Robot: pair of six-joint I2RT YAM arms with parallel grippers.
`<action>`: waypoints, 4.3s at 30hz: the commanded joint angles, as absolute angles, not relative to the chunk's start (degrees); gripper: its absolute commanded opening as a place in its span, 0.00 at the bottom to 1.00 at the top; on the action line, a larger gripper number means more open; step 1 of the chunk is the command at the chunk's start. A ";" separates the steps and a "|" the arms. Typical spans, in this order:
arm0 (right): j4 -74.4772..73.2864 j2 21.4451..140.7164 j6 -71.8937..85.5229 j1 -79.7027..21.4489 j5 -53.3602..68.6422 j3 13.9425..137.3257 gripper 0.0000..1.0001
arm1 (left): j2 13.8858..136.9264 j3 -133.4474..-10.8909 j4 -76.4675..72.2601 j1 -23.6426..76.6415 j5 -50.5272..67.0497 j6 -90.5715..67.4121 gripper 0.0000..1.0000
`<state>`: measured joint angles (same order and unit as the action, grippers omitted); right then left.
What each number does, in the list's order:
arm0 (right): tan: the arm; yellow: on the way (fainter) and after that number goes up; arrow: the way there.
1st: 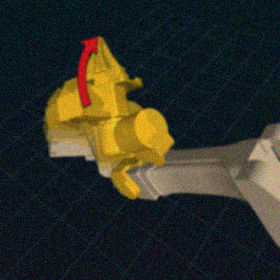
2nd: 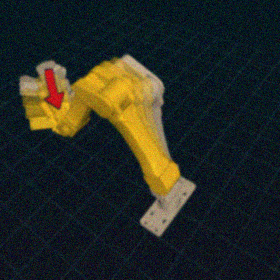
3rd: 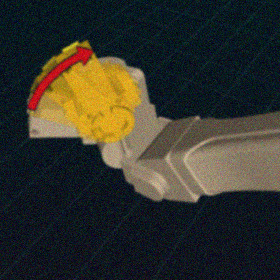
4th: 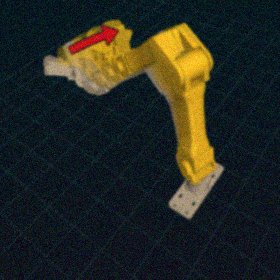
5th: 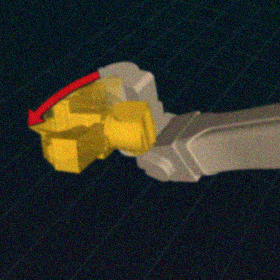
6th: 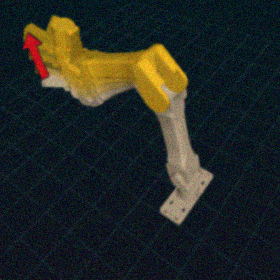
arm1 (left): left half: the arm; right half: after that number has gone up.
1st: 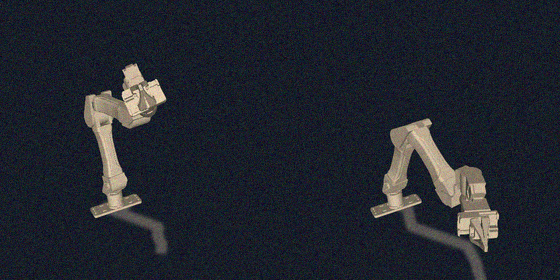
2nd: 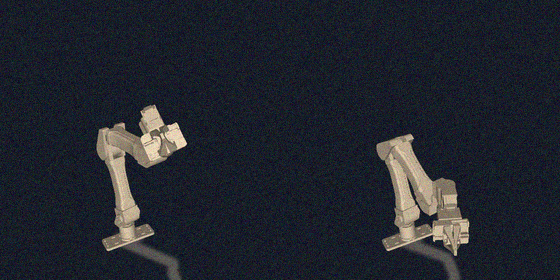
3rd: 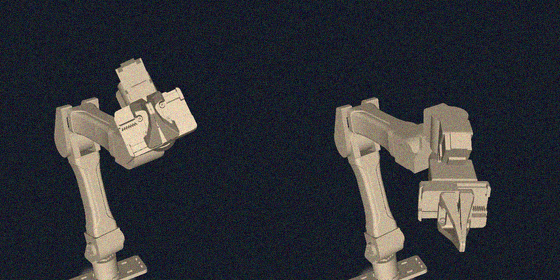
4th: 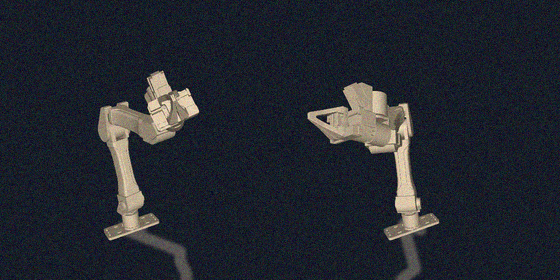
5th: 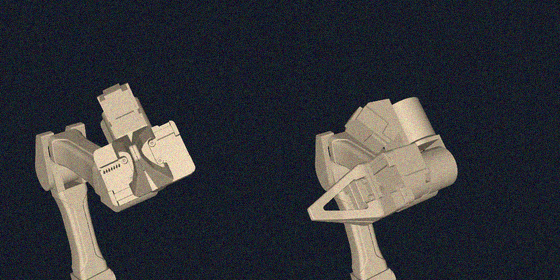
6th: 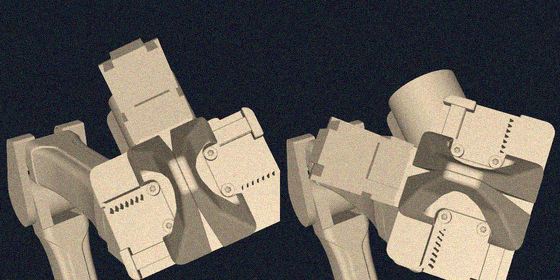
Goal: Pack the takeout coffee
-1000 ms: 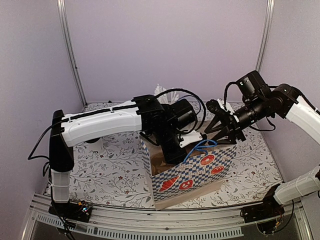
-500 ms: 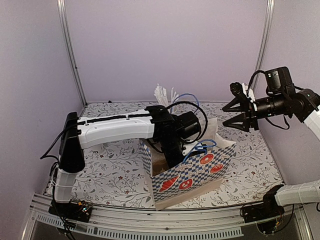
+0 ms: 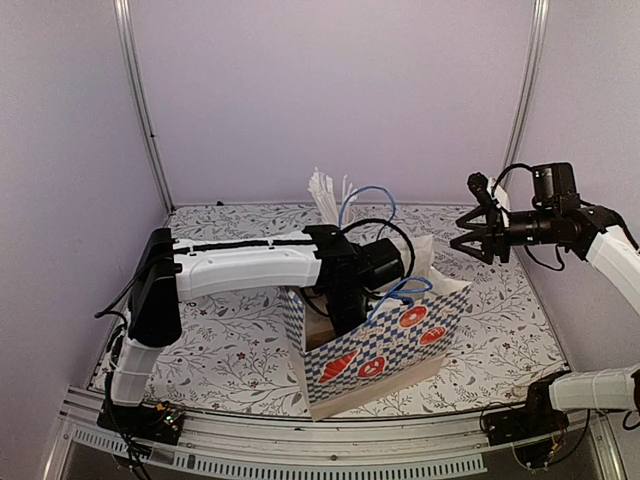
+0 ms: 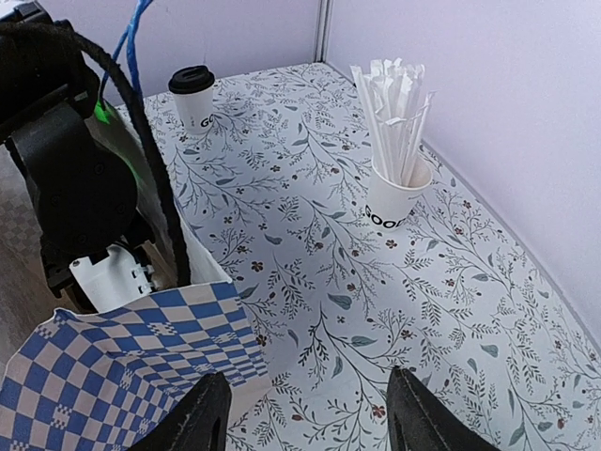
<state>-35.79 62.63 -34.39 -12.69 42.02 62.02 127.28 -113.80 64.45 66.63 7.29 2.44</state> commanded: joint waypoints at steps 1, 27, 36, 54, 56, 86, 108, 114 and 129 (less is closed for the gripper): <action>-28.86 63.03 -30.16 -12.48 43.51 59.11 0.60 | 128.84 -112.73 62.97 66.56 8.19 1.54 0.31; -33.02 63.01 -30.98 -12.42 44.08 61.22 0.64 | 117.22 -113.49 60.65 66.98 7.20 1.21 0.55; -36.50 63.56 -31.34 -12.47 42.55 64.67 0.65 | 111.86 -118.16 60.90 68.52 2.96 1.81 0.56; -41.91 67.98 -32.17 -11.78 41.52 66.92 0.65 | 98.27 -117.49 67.36 68.52 -7.00 -6.72 0.55; -41.51 68.20 -32.17 -11.68 41.37 66.70 0.66 | 97.99 -115.82 66.64 67.08 -5.36 -7.05 0.55; -39.51 67.93 -31.89 -11.00 37.41 65.02 0.65 | 101.93 -110.86 62.86 60.13 -6.05 4.29 0.11; -38.90 69.52 -30.50 -7.32 35.95 65.16 0.64 | 98.87 -104.82 49.43 61.83 -16.06 17.77 0.00; -38.41 69.26 -30.42 -7.23 36.16 64.17 0.64 | 97.36 -103.97 50.28 68.59 -19.53 15.99 0.00; -37.97 71.55 -30.76 -7.28 36.69 64.34 0.64 | 93.54 -100.50 54.75 86.58 -28.42 6.00 0.01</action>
